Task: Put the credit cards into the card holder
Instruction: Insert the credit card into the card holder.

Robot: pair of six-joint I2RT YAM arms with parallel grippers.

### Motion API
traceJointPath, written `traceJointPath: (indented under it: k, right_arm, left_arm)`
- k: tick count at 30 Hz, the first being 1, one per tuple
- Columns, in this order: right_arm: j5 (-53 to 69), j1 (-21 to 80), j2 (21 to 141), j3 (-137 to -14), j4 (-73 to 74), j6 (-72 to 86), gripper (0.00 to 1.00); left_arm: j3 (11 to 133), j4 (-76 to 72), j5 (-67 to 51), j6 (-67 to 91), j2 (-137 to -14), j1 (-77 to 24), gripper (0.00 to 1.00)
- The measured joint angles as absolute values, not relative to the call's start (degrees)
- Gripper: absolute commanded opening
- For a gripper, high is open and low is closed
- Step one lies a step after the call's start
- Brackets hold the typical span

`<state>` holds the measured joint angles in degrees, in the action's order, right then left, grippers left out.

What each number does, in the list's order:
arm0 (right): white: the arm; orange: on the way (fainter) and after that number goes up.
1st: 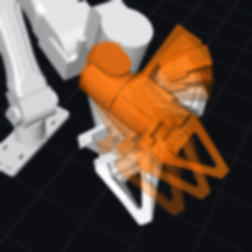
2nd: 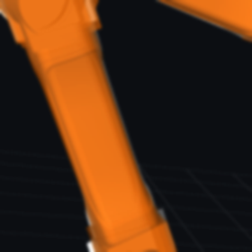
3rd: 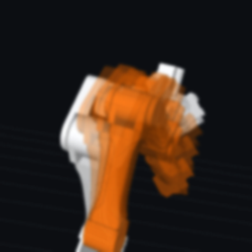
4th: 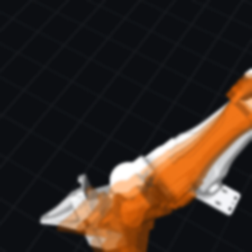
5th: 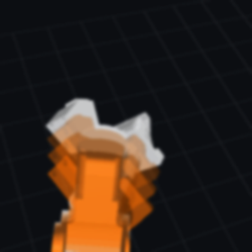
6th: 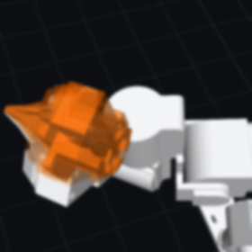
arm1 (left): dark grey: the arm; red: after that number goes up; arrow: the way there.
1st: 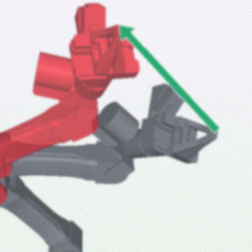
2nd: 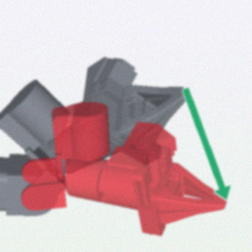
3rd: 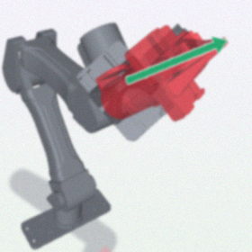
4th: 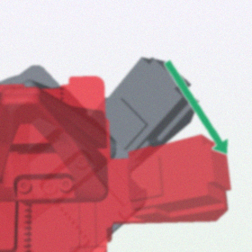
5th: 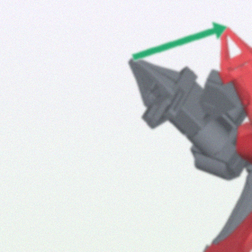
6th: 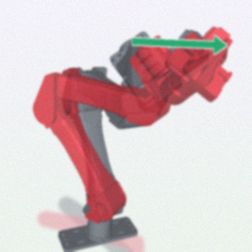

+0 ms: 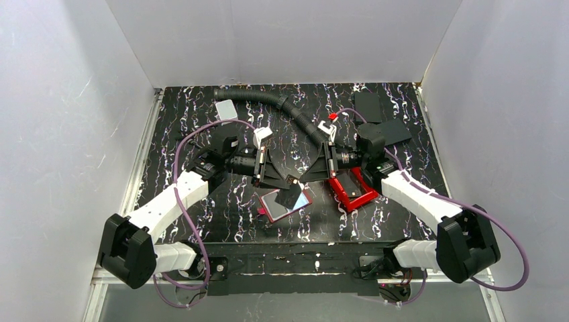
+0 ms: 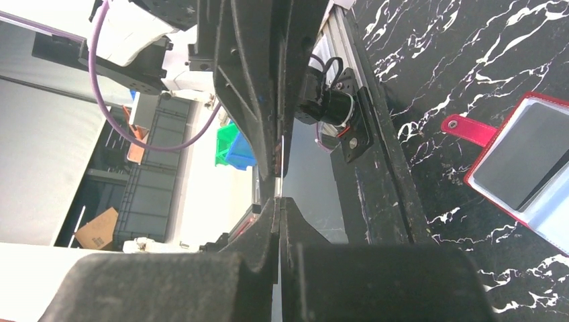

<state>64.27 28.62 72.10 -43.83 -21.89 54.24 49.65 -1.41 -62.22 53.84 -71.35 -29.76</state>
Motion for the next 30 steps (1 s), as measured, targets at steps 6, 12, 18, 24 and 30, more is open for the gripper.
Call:
traceJointPath:
  k: [6, 12, 18, 24, 30]
  right_arm:
    - [62.4, 28.3, 74.8, -45.6, -15.1, 49.3, 0.42]
    - [45.4, 26.0, 81.1, -55.1, 8.3, 31.9, 0.57]
    - [32.4, 32.3, 88.2, -56.3, 15.1, 24.7, 0.13]
    - [26.3, 37.5, 95.0, -56.5, 16.4, 22.2, 0.01]
    - [24.0, 37.3, 96.9, -56.5, 15.3, 20.9, 0.01]
  left_arm:
    - [53.2, 13.0, -53.4, 46.2, -69.5, -30.0, 0.0]
    - [54.1, 29.2, -32.0, 44.1, -66.2, -29.8, 0.0]
    - [44.5, 26.0, -25.2, 51.4, -65.1, -29.7, 0.0]
    - [42.7, 17.5, -24.8, 55.9, -72.9, -30.1, 0.0]
    - [42.7, 12.4, -24.3, 57.3, -77.4, -30.6, 0.0]
